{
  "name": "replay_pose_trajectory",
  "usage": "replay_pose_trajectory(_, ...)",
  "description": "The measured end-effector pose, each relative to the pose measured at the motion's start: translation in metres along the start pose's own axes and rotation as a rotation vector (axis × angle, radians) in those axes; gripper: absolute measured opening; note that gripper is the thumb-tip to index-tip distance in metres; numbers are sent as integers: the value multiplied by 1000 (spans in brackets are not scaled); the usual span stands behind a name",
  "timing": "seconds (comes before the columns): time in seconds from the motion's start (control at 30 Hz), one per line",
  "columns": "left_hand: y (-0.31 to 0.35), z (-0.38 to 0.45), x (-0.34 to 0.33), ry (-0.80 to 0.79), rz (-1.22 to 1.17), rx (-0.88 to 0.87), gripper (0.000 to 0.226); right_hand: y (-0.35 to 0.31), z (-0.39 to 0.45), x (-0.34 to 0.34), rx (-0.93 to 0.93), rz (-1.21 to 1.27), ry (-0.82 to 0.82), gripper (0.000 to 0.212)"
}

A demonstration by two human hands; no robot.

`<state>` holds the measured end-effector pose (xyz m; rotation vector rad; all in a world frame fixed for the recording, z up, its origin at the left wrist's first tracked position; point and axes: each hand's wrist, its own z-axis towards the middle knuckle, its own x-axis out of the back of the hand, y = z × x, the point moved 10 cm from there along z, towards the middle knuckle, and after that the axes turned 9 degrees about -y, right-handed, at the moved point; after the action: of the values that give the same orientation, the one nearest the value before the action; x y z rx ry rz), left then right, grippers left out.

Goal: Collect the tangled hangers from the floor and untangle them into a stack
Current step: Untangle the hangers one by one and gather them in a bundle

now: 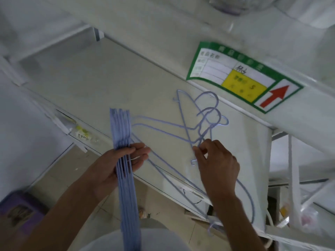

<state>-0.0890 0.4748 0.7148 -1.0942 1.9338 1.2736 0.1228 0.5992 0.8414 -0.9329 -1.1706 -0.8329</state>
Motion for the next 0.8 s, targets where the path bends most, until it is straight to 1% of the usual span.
replay_pose_trajectory(0.07,-6,-3,-9,9,-35,11,35,-26,-22,11,-82,56,22,17)
replay_pose_trajectory(0.13,-8,-1,-16,51,15,23,34,-60,-39,11,-80,93,19,12)
replay_pose_trajectory(0.23,-2,1,-27,88,136,18,26,-113,-62,-14,-69,142,-128,8)
replay_pose_trajectory(0.27,-1,-1,-26,107,181,18,24,-125,-69,-20,-63,180,-144,10)
replay_pose_trajectory(0.37,0,-13,-13,98,181,-13,29,-132,-84,-21,-143,420,-104,14)
replay_pose_trajectory(0.4,0,-17,-6,90,182,-22,32,-129,-87,-19,-166,468,-72,13)
replay_pose_trajectory(0.43,0,-21,0,83,200,-18,35,-127,-89,-17,-179,480,-51,7)
replay_pose_trajectory(0.47,-3,-25,4,76,244,-7,35,-127,-92,-18,-195,499,-53,8)
replay_pose_trajectory(0.57,-9,-39,15,113,354,17,20,-135,-107,-41,-276,624,-203,19)
replay_pose_trajectory(0.6,-10,-43,19,132,378,18,20,-140,-116,-46,-295,621,-230,23)
replay_pose_trajectory(0.67,-12,-49,26,145,424,22,22,-149,-136,-51,-304,574,-215,27)
replay_pose_trajectory(0.73,-14,-55,32,179,487,54,23,-151,-149,-51,-300,507,-175,23)
replay_pose_trajectory(0.8,-15,-63,36,189,500,48,24,-152,-157,-46,-286,359,-148,14)
